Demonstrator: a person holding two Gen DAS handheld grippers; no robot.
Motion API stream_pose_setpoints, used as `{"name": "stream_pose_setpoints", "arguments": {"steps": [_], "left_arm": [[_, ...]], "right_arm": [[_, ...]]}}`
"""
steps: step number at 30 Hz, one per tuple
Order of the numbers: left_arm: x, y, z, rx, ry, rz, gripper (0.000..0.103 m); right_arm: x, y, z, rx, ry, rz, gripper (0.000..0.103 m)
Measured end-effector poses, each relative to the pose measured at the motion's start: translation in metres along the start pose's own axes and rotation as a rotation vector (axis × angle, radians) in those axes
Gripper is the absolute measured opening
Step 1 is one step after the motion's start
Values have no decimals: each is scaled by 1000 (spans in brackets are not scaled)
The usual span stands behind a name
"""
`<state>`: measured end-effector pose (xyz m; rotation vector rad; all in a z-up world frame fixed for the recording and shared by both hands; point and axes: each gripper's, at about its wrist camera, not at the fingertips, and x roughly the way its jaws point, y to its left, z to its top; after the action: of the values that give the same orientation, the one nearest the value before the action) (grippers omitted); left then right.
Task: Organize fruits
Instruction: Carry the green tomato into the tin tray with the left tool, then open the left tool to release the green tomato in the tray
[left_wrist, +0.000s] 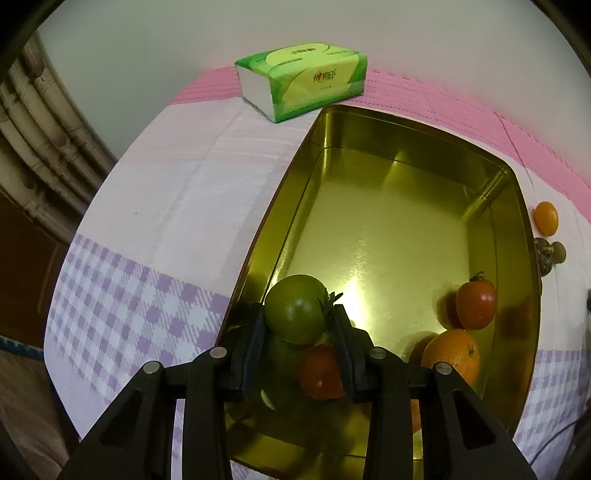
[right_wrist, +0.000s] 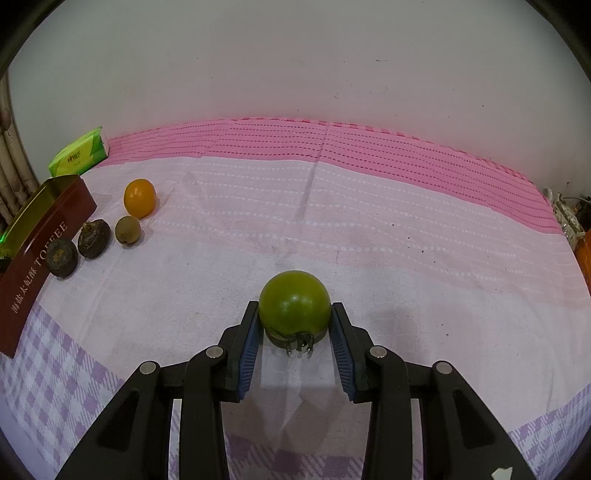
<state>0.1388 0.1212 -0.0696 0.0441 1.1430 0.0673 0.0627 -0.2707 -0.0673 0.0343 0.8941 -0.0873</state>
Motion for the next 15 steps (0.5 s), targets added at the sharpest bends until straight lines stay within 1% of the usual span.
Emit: {"name": "stream_pose_setpoints", "arguments": {"steps": [12, 15], "left_arm": [[-1, -1, 3, -8, 10, 10, 38], [-1, -1, 3, -8, 14, 3, 39]], "right_arm": [[0, 0, 0, -3, 0, -3, 35], [0, 0, 0, -2, 0, -2, 35]]}}
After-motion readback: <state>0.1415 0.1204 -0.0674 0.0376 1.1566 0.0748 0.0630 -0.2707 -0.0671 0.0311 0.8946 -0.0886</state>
